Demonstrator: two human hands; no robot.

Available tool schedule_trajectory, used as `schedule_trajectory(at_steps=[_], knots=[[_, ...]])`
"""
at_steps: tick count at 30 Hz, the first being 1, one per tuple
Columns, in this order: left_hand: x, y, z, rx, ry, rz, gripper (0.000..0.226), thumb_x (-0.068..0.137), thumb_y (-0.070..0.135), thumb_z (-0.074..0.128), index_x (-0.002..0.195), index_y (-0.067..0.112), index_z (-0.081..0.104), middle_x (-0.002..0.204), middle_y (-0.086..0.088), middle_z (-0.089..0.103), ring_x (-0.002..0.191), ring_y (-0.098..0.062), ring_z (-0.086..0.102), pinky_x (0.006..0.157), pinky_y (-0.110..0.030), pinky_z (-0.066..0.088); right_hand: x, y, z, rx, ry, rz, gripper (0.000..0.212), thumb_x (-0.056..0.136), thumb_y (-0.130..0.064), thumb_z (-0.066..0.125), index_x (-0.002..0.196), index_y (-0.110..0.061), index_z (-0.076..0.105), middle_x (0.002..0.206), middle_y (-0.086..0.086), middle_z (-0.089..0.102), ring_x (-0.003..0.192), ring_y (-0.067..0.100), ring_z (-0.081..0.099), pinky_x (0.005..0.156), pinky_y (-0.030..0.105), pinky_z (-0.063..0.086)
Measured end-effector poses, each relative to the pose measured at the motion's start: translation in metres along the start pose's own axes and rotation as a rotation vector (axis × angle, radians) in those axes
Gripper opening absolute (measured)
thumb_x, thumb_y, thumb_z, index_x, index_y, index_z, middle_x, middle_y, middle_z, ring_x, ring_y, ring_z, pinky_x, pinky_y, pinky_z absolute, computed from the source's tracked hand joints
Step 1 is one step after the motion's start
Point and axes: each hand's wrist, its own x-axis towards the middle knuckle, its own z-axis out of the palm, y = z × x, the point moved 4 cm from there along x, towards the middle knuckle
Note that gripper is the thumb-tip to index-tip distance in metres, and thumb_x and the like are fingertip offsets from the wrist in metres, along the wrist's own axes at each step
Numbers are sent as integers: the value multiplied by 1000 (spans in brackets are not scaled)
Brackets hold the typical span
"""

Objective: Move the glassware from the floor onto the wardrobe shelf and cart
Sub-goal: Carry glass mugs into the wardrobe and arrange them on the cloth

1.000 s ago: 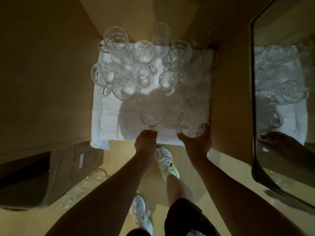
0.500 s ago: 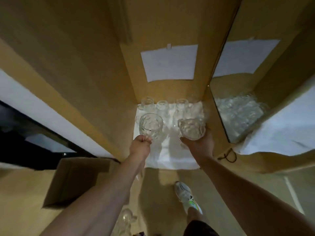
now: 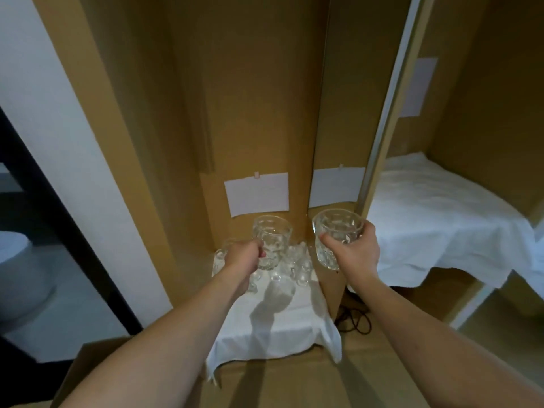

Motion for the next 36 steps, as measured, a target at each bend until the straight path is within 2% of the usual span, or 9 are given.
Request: schedule_trajectory(at_steps=[7, 11, 14, 18, 22, 25, 28, 32, 36], knots=[[-56, 32, 74, 3, -104, 115, 19, 94, 23, 66, 83, 9, 70, 81, -7, 68, 77, -18, 63, 84, -38, 57, 8, -1, -103, -11, 74, -8, 69, 67, -37, 91, 119, -28, 46, 103, -9, 56, 97, 14, 55, 85, 28, 45], [-97, 34, 134, -41, -143, 84, 19, 94, 21, 65, 79, 8, 68, 75, -7, 66, 75, -19, 63, 84, -42, 58, 19, 14, -175, -21, 77, 14, 87, 62, -44, 93, 133, -24, 46, 115, -7, 56, 109, 17, 56, 94, 35, 50], [-126, 33, 184, -28, -179, 72, 21, 94, 20, 66, 76, 8, 67, 72, -7, 66, 71, -19, 63, 73, -37, 59, 27, 30, -232, -44, 83, 36, 80, 62, -42, 93, 126, -28, 46, 112, -6, 54, 106, 17, 55, 90, 32, 47], [-155, 25, 246, -61, -190, 52, 16, 94, 20, 66, 89, 5, 69, 76, -8, 67, 73, -20, 64, 78, -39, 60, 34, 50, -304, -32, 126, 55, 81, 60, -40, 95, 124, -27, 47, 112, -5, 58, 100, 15, 55, 84, 29, 45], [-175, 21, 299, -100, -189, 3, 19, 94, 23, 67, 94, 4, 69, 77, -8, 69, 74, -19, 66, 75, -40, 63, 46, 70, -357, -57, 149, 59, 96, 56, -45, 95, 136, -22, 47, 117, -5, 58, 112, 19, 58, 99, 40, 51], [-186, 16, 330, -88, -199, -14, 19, 93, 24, 68, 91, 4, 68, 79, -9, 71, 79, -19, 68, 81, -43, 62, 54, 86, -382, -45, 149, 78, 100, 55, -49, 95, 138, -23, 45, 119, -5, 58, 115, 21, 58, 101, 46, 51], [-193, 11, 345, -53, -180, -25, 19, 93, 23, 68, 89, 5, 68, 82, -9, 71, 80, -19, 68, 78, -41, 63, 61, 102, -394, -24, 136, 106, 99, 56, -47, 95, 138, -23, 45, 115, -8, 55, 115, 21, 58, 100, 48, 52], [-186, 13, 361, -3, -168, -8, 18, 92, 23, 69, 94, 5, 68, 82, -9, 71, 77, -19, 68, 77, -40, 63, 77, 116, -394, -3, 132, 133, 103, 51, -51, 94, 138, -25, 45, 122, -4, 58, 116, 21, 58, 99, 49, 53], [-160, 26, 378, 6, -154, 14, 19, 92, 23, 69, 97, 5, 69, 81, -7, 71, 76, -15, 68, 75, -39, 63, 102, 122, -389, 47, 122, 154, 96, 55, -41, 97, 135, -22, 47, 110, -11, 55, 110, 17, 58, 99, 45, 53]])
